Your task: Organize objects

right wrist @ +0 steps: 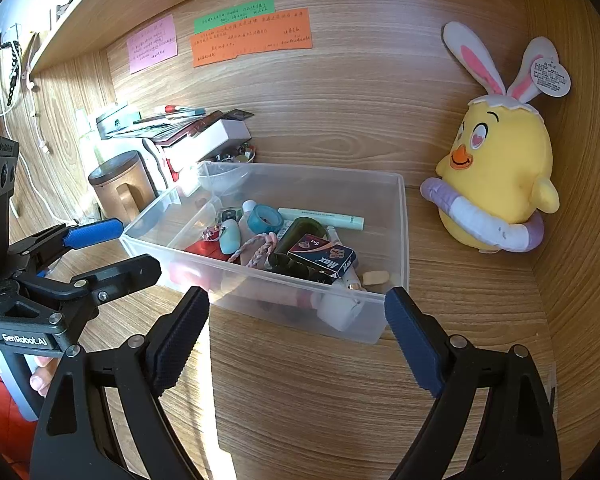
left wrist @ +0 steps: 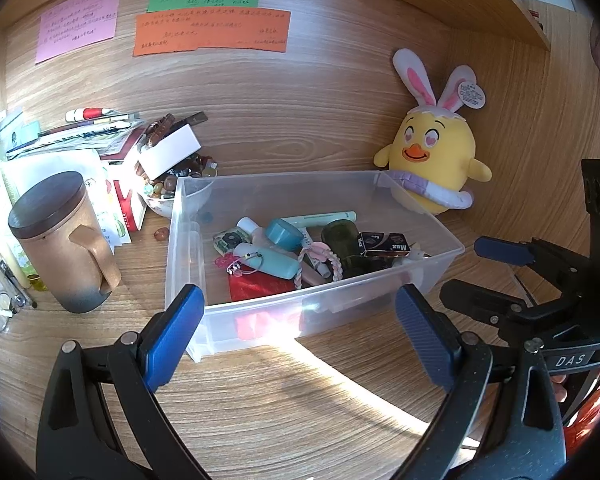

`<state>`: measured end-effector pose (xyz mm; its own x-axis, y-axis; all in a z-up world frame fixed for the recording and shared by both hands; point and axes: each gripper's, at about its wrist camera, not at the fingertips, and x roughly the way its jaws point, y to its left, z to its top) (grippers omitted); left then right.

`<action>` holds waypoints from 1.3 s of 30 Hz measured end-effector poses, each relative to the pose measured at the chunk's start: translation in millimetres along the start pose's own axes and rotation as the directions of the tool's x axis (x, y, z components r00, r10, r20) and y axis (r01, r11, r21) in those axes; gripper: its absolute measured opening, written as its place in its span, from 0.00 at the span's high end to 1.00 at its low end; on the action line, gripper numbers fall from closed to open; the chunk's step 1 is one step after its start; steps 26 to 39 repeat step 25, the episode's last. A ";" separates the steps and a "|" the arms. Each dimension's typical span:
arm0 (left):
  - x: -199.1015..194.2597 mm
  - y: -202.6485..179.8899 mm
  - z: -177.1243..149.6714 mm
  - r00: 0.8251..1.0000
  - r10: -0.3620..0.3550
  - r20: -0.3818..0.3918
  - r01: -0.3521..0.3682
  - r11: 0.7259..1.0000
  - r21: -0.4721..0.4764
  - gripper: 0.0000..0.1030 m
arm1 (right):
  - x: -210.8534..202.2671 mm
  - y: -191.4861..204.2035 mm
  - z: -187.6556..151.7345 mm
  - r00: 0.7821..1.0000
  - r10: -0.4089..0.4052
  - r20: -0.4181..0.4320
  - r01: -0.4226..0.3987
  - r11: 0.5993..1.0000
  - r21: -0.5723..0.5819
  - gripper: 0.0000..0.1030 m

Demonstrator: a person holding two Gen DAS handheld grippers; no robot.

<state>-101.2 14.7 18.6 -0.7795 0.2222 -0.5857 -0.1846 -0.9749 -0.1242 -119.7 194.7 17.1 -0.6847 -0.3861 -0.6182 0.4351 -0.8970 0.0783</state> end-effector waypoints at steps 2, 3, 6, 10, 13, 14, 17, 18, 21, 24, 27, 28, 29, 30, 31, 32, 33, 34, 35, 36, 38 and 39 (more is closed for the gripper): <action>-0.2 0.0 -0.2 1.000 0.001 0.001 -0.001 1.000 0.000 0.05 | -0.1 0.2 -0.2 1.000 -0.001 0.000 0.001 1.000 0.000 0.14; -0.2 0.1 -0.2 1.000 0.001 0.001 -0.001 1.000 -0.001 0.05 | -0.2 0.3 -0.4 1.000 -0.001 0.000 0.001 1.000 0.000 0.14; 0.0 0.1 -0.2 1.000 -0.002 0.004 0.002 1.000 0.000 0.04 | -0.1 0.2 -0.5 1.000 0.001 0.001 -0.001 1.000 0.003 0.14; -1.6 -1.4 -0.3 1.000 -0.001 0.003 0.001 1.000 0.004 0.03 | 0.4 -1.2 -0.8 1.000 0.006 0.000 -0.006 1.000 0.014 0.14; -1.7 -2.3 -1.2 1.000 0.002 0.001 -0.002 1.000 0.002 0.03 | -0.3 -1.1 -1.3 1.000 0.007 0.000 -0.007 1.000 0.018 0.14; -1.5 -2.5 -1.7 1.000 0.001 0.000 -0.001 1.000 0.000 0.03 | -0.4 -1.3 -1.0 1.000 0.007 0.000 -0.007 1.000 0.018 0.14; -1.0 -3.5 -2.3 1.000 0.003 -0.002 -0.003 1.000 -0.002 0.03 | -0.6 -1.5 -1.1 1.000 0.008 -0.001 -0.008 1.000 0.020 0.14; -1.1 -3.7 -2.4 1.000 0.002 -0.001 -0.002 1.000 -0.001 0.03 | -0.6 -1.5 -0.7 1.000 0.008 0.000 -0.008 1.000 0.019 0.14; -3.3 -4.6 -3.2 1.000 -0.014 0.014 0.014 1.000 0.007 0.03 | -1.0 -1.9 -1.1 1.000 0.008 -0.001 -0.008 1.000 0.023 0.14; -4.5 -4.8 -3.1 1.000 -0.013 0.019 0.012 1.000 0.008 0.03 | -0.4 -1.9 -1.5 1.000 0.008 -0.005 -0.008 1.000 0.028 0.13; -4.4 -4.6 -3.1 1.000 -0.014 0.016 0.014 1.000 0.007 0.03 | -0.1 -1.8 -1.8 1.000 0.008 -0.007 -0.007 1.000 0.030 0.13; -4.4 -4.6 -3.1 1.000 -0.014 0.016 0.014 1.000 0.007 0.03 | -0.1 -1.8 -1.8 1.000 0.008 -0.007 -0.007 1.000 0.030 0.13; -4.4 -4.6 -3.1 1.000 -0.014 0.016 0.014 1.000 0.007 0.03 | -0.1 -1.8 -1.8 1.000 0.008 -0.007 -0.007 1.000 0.030 0.13; -4.4 -4.6 -3.1 1.000 -0.014 0.016 0.014 1.000 0.007 0.03 | -0.1 -1.8 -1.8 1.000 0.008 -0.007 -0.007 1.000 0.030 0.13; -4.4 -4.6 -3.1 1.000 -0.014 0.016 0.014 1.000 0.007 0.03 | -0.1 -1.8 -1.8 1.000 0.008 -0.007 -0.007 1.000 0.030 0.13; -4.4 -4.6 -3.1 1.000 -0.014 0.016 0.014 1.000 0.007 0.03 | -0.1 -1.8 -1.8 1.000 0.008 -0.007 -0.007 1.000 0.030 0.13; -4.4 -4.6 -3.1 1.000 -0.014 0.016 0.014 1.000 0.007 0.03 | -0.1 -1.8 -1.8 1.000 0.008 -0.007 -0.007 1.000 0.030 0.13; -4.4 -4.6 -3.1 1.000 -0.014 0.016 0.014 1.000 0.007 0.03 | -0.1 -1.8 -1.8 1.000 0.008 -0.007 -0.007 1.000 0.030 0.13; -4.4 -4.6 -3.1 1.000 -0.014 0.016 0.014 1.000 0.007 0.03 | -0.1 -1.8 -1.8 1.000 0.008 -0.007 -0.007 1.000 0.030 0.13; -4.4 -4.6 -3.1 1.000 -0.014 0.016 0.014 1.000 0.007 0.03 | -0.1 -1.8 -1.8 1.000 0.008 -0.007 -0.007 1.000 0.030 0.13; -4.4 -4.6 -3.1 1.000 -0.014 0.016 0.014 1.000 0.007 0.03 | -0.1 -1.8 -1.8 1.000 0.008 -0.007 -0.007 1.000 0.030 0.13; -4.4 -4.6 -3.1 1.000 -0.014 0.016 0.014 1.000 0.007 0.03 | -0.1 -1.8 -1.8 1.000 0.008 -0.007 -0.007 1.000 0.030 0.13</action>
